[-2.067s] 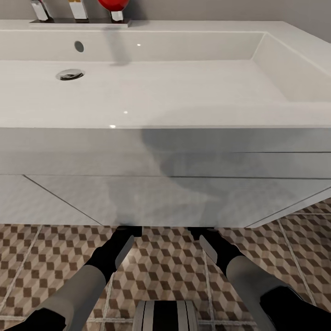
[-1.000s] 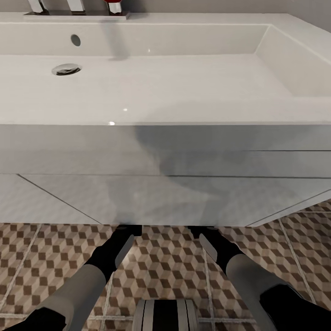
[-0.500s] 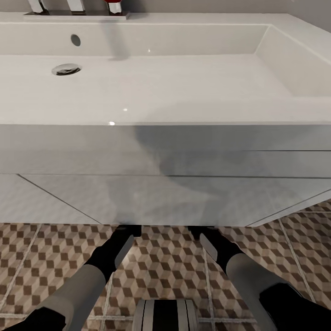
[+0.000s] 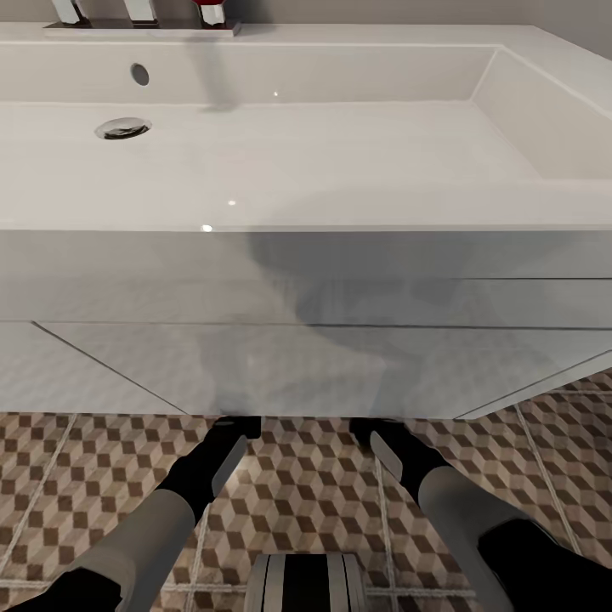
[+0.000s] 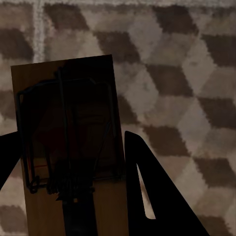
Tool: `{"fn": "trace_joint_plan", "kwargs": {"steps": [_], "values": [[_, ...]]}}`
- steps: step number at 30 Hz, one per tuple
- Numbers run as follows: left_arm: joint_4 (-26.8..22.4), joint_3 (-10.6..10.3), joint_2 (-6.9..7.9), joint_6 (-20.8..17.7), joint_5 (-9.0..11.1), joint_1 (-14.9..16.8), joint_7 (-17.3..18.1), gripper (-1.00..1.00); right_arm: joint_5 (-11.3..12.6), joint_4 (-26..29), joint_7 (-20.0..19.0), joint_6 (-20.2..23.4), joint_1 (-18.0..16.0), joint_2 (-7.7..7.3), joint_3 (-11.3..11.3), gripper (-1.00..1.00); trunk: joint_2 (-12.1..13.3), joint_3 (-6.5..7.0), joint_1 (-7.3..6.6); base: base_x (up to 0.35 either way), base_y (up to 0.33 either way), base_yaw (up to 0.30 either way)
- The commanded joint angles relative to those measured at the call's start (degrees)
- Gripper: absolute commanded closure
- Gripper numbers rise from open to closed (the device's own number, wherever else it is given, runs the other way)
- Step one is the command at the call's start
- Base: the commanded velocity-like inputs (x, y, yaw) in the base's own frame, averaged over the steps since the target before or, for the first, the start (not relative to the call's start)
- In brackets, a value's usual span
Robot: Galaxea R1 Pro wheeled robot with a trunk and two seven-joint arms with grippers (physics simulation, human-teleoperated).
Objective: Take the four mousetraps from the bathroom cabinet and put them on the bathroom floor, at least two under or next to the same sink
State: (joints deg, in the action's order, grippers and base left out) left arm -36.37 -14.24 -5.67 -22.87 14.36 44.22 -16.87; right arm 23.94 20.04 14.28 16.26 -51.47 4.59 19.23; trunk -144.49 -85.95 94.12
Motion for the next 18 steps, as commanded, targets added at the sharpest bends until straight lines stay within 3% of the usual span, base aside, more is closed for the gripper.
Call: {"fn": "trace_joint_plan", "kwargs": {"steps": [1,18], "values": [[-0.1,-0.3,0.05,-0.3,0.4,0.0,-0.5,1.00,0.7,-0.4,0.5,0.7,-0.6,-0.04,0.3,1.00,0.0,-0.03,-0.01,0.000,0.000,0.000],[2.8,-0.3,-0.20,-0.2,0.4,0.1,-0.5,1.00,1.3,-2.3,0.5,1.3,-3.0,-0.13,0.3,1.00,0.0,-0.03,-0.01,0.000,0.000,0.000]]}}
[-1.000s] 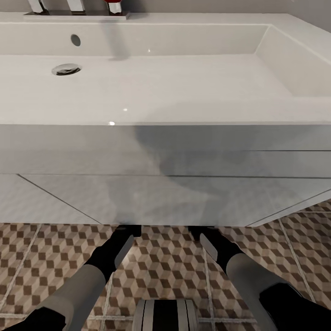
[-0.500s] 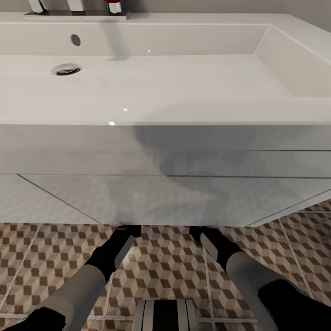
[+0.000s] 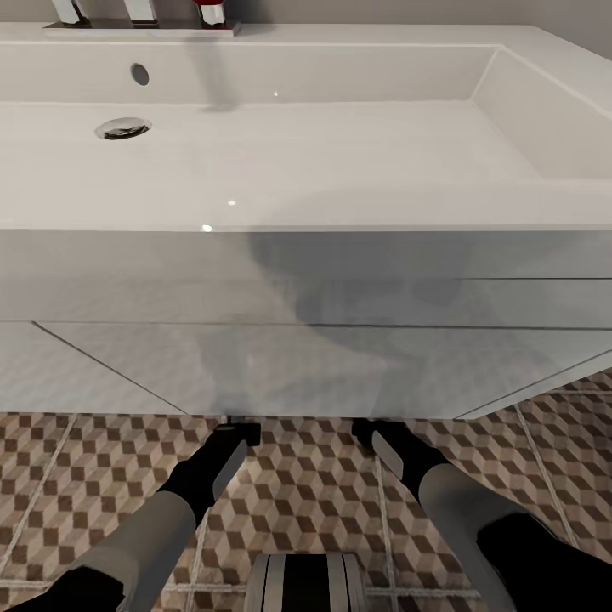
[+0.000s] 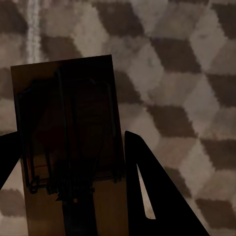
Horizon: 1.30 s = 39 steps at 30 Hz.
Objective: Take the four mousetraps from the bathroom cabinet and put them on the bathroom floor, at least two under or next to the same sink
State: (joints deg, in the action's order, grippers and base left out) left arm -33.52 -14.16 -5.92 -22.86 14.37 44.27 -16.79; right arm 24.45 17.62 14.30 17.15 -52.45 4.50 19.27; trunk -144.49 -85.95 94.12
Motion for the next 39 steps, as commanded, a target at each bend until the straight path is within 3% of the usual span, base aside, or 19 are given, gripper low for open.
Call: {"fn": "trace_joint_plan", "kwargs": {"steps": [1,10,18,39], "values": [[0.0,-0.4,0.04,-0.3,0.4,0.0,-0.5,1.00,0.8,0.0,0.5,0.4,-2.2,-0.09,0.2,1.00,0.0,-0.03,-0.01,0.000,0.000,0.000],[0.0,-0.3,0.03,-0.3,0.4,0.0,-0.5,1.00,0.9,-0.2,0.5,0.3,-2.8,-0.19,0.2,1.00,0.0,-0.03,-0.01,0.000,0.000,0.000],[0.0,-0.4,0.03,-0.3,0.4,0.1,-0.5,1.00,2.5,-0.3,-0.6,0.2,-3.6,-0.27,0.2,1.00,0.0,-0.03,-0.01,0.000,0.000,0.000],[1.7,-0.3,0.19,-0.4,0.5,3.1,-0.5,1.00,2.6,-0.3,-0.9,0.2,-3.7,-0.11,0.2,1.00,0.0,-0.03,-0.01,0.000,0.000,0.000]]}}
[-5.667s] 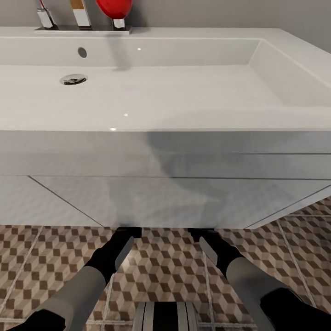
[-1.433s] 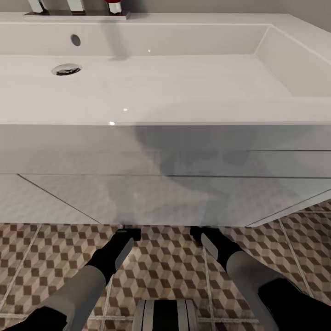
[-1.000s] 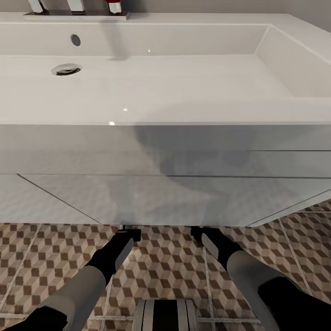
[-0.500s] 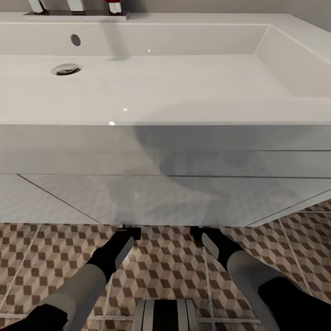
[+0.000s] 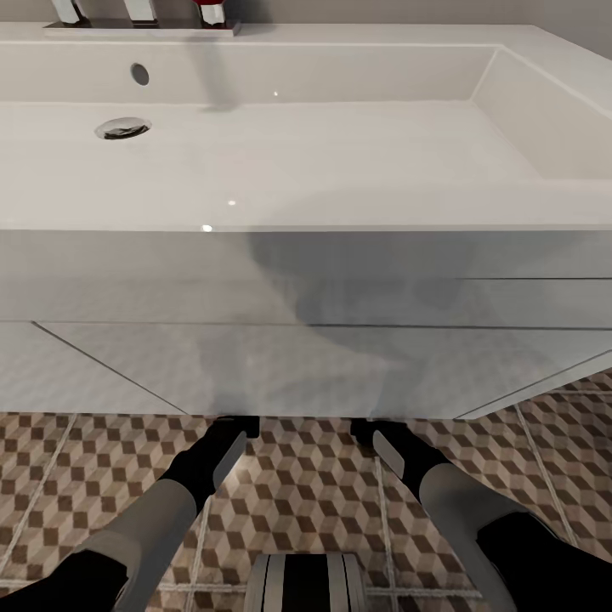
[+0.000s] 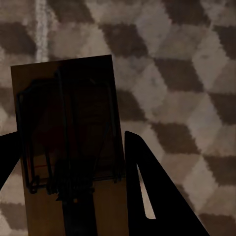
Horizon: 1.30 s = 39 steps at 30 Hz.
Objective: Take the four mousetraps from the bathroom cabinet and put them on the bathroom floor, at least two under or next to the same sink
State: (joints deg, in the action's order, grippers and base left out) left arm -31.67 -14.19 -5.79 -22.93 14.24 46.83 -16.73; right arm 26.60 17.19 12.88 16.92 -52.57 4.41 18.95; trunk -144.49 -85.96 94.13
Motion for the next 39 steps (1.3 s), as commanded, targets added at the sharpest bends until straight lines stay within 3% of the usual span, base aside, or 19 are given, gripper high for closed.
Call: {"fn": "trace_joint_plan", "kwargs": {"steps": [1,12,19,39], "values": [[-0.1,-0.3,0.07,-0.3,0.6,0.6,-0.6,1.00,0.5,0.1,0.5,0.4,-3.6,-0.03,0.5,1.00,0.0,-0.02,-0.02,0.000,0.000,0.000],[4.0,-0.2,0.11,-0.3,0.6,2.9,2.7,1.00,0.5,-0.8,0.4,0.6,-4.6,-0.10,0.5,1.00,0.0,-0.02,-0.02,0.000,0.000,0.000],[4.6,-0.2,0.08,-0.3,0.6,3.8,2.9,1.00,0.5,-3.3,-2.6,0.5,-6.1,-0.10,0.5,1.00,0.0,-0.02,-0.02,0.000,0.000,0.000],[4.7,-0.2,0.15,-0.2,0.6,4.2,3.0,1.00,0.2,-3.2,-3.0,0.1,-6.4,-0.03,0.6,1.00,0.0,-0.02,-0.02,0.000,0.000,0.000]]}}
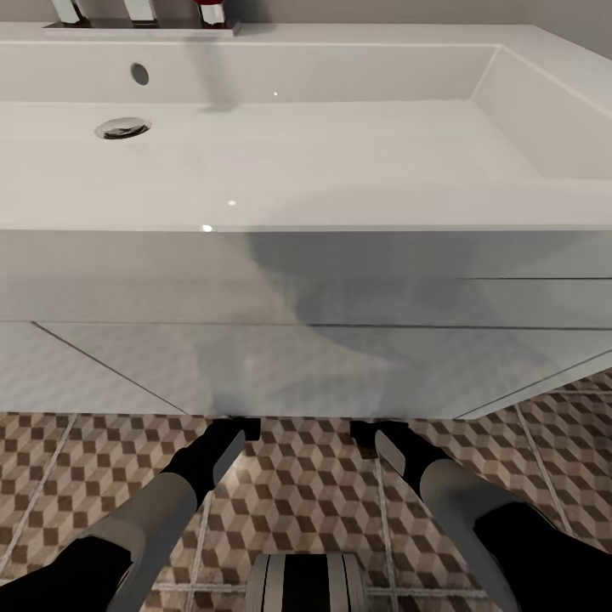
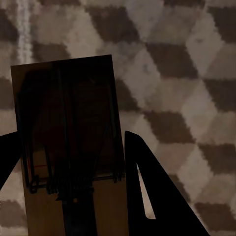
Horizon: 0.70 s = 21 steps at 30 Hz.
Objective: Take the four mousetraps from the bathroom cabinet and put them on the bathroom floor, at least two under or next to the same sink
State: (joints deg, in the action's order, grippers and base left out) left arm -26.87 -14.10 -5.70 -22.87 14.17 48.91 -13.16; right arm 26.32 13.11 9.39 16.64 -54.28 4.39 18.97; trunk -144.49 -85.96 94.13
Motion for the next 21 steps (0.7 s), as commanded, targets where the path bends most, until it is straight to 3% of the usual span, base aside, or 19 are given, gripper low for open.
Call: {"fn": "trace_joint_plan", "kwargs": {"steps": [1,21], "values": [[-0.1,-0.3,0.07,-0.3,0.7,2.2,-0.6,1.00,0.4,1.0,0.5,0.4,-4.7,-0.01,0.5,1.00,0.0,-0.02,-0.02,0.000,0.000,0.000],[-0.1,-0.2,0.22,-0.3,0.7,2.6,-0.6,1.00,0.0,1.6,1.0,-2.4,-4.7,0.09,0.5,1.00,0.0,-0.02,-0.02,0.000,0.000,0.000]]}}
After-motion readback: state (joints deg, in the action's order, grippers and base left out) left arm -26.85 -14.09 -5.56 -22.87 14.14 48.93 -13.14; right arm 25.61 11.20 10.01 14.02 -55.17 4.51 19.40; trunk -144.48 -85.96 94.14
